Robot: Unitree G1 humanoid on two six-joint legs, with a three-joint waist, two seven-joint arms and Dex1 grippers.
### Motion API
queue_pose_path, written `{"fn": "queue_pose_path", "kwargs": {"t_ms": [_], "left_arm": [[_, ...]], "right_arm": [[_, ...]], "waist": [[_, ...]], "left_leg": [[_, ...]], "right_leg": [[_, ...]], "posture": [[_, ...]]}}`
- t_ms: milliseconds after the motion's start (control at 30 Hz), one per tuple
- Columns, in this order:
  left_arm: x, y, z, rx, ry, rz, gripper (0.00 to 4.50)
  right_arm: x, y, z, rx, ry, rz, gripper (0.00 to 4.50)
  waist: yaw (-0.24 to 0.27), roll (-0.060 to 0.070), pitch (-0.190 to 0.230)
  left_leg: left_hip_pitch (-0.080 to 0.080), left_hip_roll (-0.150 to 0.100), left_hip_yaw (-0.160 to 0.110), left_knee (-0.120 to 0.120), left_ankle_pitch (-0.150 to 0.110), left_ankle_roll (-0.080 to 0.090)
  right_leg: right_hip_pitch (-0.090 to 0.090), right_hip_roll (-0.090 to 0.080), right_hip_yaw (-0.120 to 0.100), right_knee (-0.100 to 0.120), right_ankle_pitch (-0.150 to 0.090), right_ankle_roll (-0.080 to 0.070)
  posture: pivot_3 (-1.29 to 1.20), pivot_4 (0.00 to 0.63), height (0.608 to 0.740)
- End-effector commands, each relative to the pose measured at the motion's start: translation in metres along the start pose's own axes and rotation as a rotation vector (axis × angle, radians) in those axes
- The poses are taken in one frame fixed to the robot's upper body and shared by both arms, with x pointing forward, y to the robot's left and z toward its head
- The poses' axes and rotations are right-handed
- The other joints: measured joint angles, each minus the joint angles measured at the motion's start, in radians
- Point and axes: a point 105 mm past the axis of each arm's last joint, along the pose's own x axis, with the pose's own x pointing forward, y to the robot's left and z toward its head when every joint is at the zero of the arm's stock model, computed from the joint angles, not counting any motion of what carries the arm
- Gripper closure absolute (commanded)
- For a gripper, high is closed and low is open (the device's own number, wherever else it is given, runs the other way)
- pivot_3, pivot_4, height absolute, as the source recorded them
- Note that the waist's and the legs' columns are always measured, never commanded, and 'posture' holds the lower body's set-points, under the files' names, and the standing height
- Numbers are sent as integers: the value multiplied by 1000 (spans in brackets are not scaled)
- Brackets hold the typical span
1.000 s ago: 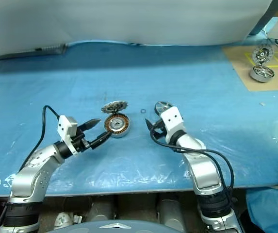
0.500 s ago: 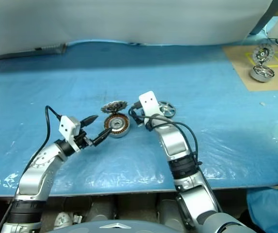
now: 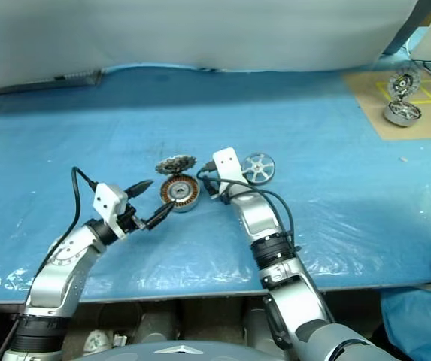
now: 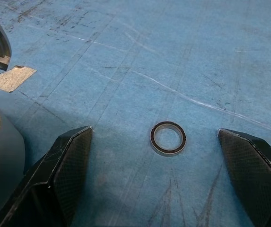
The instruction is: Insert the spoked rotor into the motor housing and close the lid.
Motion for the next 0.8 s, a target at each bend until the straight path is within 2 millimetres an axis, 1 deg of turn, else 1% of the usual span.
{"fn": "queue_pose_path", "kwargs": {"t_ms": [33,100,133,167,300,333,367,400,500,567,667,767,800], "left_arm": [[3,7,3,-2,-23,57,17],[5,9,1,-22,-26,80,17],[5,9,0,-24,-24,82,0],[5,9,-2,-23,-21,81,0],[1,9,-7,-31,-16,82,0],[-1,8,-10,-34,-10,82,0],[-3,8,-14,-37,-3,81,0],[-6,7,-18,-41,2,79,0],[-12,7,-25,-52,4,80,0],[-16,6,-30,-54,-1,77,0],[-21,3,-36,-51,1,64,0],[-21,5,-40,-38,5,73,0],[-20,6,-40,-34,4,80,0]], "right_arm": [[4,8,-9,6,16,14,0],[8,9,-12,2,23,10,0],[9,8,-14,1,27,6,397],[10,8,-15,0,29,3,570],[11,7,-20,2,38,-2,1895],[11,7,-22,3,41,-3,2285],[10,6,-23,2,44,-4,2555],[10,6,-25,1,47,-4,2935],[7,7,-26,-2,47,-2,3891],[3,8,-21,-15,33,14,3939],[-8,15,-4,-16,-19,62,3939],[-25,20,30,-26,-123,110,3939],[-30,20,39,-28,-146,117,3939]], "waist": [[-2,0,0],[-3,0,0],[-5,-1,0],[-6,-1,0],[-12,-1,-1],[-12,-2,-1],[-13,-2,-1],[-14,-2,-2],[-15,-3,-2],[-14,-4,-2],[-12,-4,-2],[-12,-4,-2],[-12,-4,-2]], "left_leg": [[0,0,0,0,0,0],[0,0,0,1,0,0],[0,0,0,1,0,0],[0,0,0,2,0,0],[1,0,0,3,0,0],[0,0,0,3,0,0],[0,0,0,3,0,0],[0,0,0,2,0,0],[1,0,0,2,0,0],[1,0,0,2,0,0],[0,0,0,2,0,0],[0,1,0,1,0,0],[0,1,0,1,0,0]], "right_leg": [[0,0,0,0,0,0],[0,0,0,1,0,0],[0,0,0,1,0,0],[0,0,0,2,0,0],[0,0,0,2,0,0],[0,0,0,2,0,0],[1,0,0,2,0,0],[1,0,0,2,0,0],[1,0,0,2,0,0],[1,0,0,1,0,0],[1,0,0,1,0,0],[1,0,0,0,0,0],[0,0,0,0,0,0]], "posture": [[0,150,740],[0,150,740],[0,150,740],[0,150,740],[0,150,740],[0,150,740],[0,150,740],[0,150,740],[0,150,740],[0,150,740],[0,150,740],[0,150,740],[0,150,740]]}}
